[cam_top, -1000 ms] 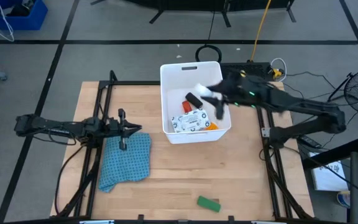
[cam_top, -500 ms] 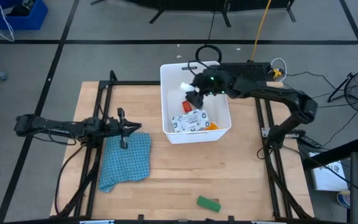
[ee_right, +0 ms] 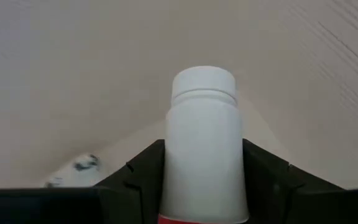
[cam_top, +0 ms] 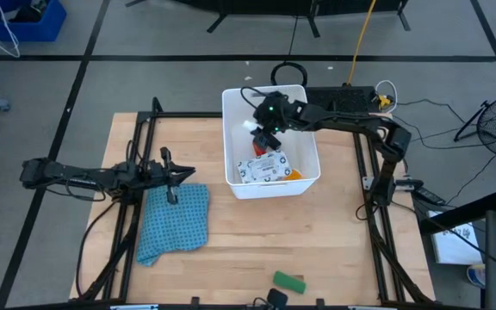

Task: Pick & place medical supplies in basket/bin
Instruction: Put the white pill bottle in the white basket, then put the green bandage in the white basket

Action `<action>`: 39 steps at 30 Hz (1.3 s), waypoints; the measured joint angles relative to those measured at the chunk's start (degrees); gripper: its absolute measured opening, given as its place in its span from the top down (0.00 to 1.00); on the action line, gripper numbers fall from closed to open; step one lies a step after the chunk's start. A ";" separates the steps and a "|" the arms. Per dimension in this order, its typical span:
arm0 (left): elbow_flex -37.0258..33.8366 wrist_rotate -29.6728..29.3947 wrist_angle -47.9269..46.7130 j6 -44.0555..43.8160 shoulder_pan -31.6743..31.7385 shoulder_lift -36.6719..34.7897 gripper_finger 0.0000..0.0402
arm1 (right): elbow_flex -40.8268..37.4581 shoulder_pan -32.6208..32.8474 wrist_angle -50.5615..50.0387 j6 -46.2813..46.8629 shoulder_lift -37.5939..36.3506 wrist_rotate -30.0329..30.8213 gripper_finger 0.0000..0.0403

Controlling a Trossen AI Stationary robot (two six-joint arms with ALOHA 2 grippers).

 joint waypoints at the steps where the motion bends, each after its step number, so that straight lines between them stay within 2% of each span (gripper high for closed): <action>1: 0.00 -0.01 0.00 -0.07 0.00 0.00 0.91 | 0.00 0.00 -0.50 0.16 0.15 1.21 0.59; 7: 0.00 0.01 0.32 -0.06 0.00 0.00 0.91 | 0.00 0.00 -2.65 -4.26 0.07 2.93 0.58; 19: 0.00 0.05 -0.28 -3.38 0.00 0.00 0.91 | 0.06 0.11 -1.90 -2.83 -1.34 4.46 0.33; 23: 0.00 0.03 -0.49 -3.41 0.00 0.00 0.91 | 0.00 0.08 -2.12 -2.79 -3.39 4.25 0.31; 26: 0.00 0.07 -1.67 -3.96 0.00 0.00 0.91 | -0.09 0.21 -2.54 -2.22 -8.33 3.76 0.32; 29: 0.00 0.08 -3.35 -5.02 0.00 0.00 0.91 | -0.07 1.37 -3.36 -2.70 -15.66 0.09 0.39; 31: 0.00 0.07 -4.47 -5.23 0.00 0.00 0.91 | -0.01 3.04 -5.07 -2.63 -20.52 -0.95 0.46; 33: 0.00 -0.02 -4.71 -5.26 0.00 0.00 0.91 | 0.02 5.12 -8.95 -2.68 -25.25 -1.18 0.58; 38: 0.00 -0.36 -4.83 -7.98 0.00 0.00 0.91 | -1.62 12.94 -19.77 -4.45 -36.56 -0.53 0.93; 39: 0.00 -0.38 -4.84 -8.32 0.00 0.00 0.91 | -2.70 14.76 -21.14 -5.05 -38.87 -0.55 0.96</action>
